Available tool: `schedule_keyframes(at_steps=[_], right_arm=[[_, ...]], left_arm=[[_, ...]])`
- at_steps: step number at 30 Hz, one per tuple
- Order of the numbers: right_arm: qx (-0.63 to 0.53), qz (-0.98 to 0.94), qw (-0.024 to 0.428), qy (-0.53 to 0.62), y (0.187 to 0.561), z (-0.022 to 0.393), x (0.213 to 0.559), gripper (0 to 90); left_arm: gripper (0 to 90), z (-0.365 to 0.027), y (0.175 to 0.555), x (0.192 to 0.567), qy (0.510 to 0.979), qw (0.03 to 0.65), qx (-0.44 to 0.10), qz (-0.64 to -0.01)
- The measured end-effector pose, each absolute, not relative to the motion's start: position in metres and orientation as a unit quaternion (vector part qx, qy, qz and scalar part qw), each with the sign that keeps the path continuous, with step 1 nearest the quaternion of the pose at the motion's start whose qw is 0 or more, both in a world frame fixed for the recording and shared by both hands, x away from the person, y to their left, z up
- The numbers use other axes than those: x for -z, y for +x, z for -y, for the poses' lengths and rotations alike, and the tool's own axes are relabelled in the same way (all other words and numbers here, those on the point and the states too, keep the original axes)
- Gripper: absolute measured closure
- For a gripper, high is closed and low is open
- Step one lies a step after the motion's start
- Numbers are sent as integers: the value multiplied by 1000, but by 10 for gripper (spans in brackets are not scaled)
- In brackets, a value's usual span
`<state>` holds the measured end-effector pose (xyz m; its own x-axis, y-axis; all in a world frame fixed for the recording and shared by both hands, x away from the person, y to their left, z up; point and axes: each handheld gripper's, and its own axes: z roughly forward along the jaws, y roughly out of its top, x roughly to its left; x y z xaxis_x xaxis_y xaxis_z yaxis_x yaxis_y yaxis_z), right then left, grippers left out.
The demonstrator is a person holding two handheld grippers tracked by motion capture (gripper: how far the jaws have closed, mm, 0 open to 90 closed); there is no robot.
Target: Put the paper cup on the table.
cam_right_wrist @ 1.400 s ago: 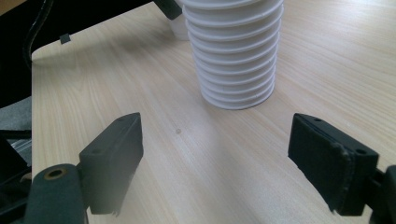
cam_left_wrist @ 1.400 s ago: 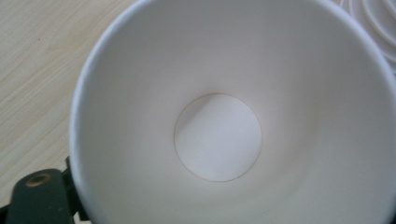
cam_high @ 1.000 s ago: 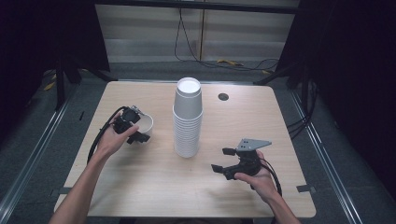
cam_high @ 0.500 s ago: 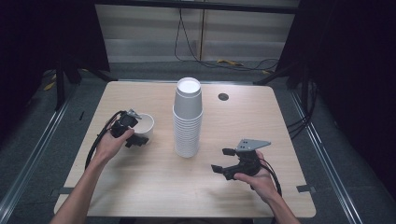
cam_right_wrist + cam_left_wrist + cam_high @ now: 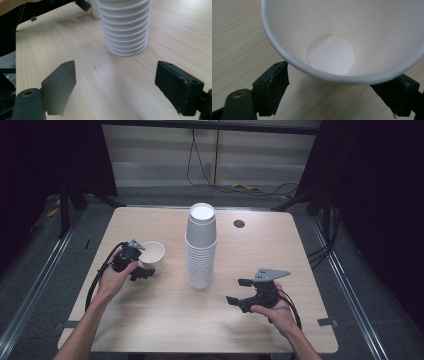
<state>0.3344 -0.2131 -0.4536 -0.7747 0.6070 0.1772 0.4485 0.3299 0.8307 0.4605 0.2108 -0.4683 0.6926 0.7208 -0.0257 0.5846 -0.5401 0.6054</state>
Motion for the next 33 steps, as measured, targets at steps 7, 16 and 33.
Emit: schedule_keyframes(at_steps=[7, 16, 33], right_arm=[[-480, -810, 85, 327, 334, 214, 453, 175], [-480, -809, 88, 328, 335, 215, 452, 166], [-477, -801, 102, 346, 334, 218, 448, 144]], left_arm=[[158, -220, 454, 467, 860, 315, -101, -389], [159, -228, 435, 467, 846, 340, -81, -403], [161, -221, 393, 462, 841, 384, -106, -367]])
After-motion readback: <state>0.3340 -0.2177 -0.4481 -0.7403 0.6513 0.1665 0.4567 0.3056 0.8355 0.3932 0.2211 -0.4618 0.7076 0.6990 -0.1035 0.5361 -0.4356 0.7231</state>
